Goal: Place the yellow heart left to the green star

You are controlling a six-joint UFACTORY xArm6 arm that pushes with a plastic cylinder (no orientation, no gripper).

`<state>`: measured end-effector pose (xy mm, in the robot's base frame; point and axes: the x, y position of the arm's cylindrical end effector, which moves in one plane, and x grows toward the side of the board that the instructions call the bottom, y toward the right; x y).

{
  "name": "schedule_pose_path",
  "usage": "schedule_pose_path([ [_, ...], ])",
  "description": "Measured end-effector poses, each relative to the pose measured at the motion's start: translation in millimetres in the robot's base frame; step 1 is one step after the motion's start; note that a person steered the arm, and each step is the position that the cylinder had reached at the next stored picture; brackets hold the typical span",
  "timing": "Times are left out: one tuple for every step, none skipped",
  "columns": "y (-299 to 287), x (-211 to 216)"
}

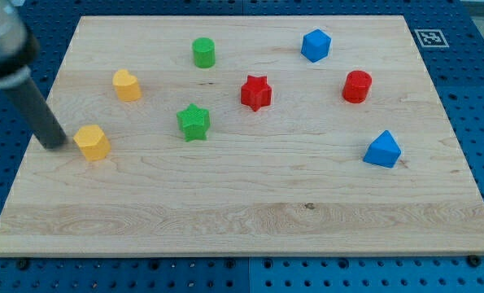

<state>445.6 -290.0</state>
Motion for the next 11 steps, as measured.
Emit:
schedule_pose_path([
  [-7.3, -44.4],
  [26.3, -87.3],
  [18.7, -147.1],
  [143.9, -130.3],
  [93.4, -95.8],
  [115.5, -28.2],
  [188.2, -43.4],
  [106.0, -43.4],
  [114.7, 40.2],
  [240.6, 38.5],
  [311.1, -25.3],
])
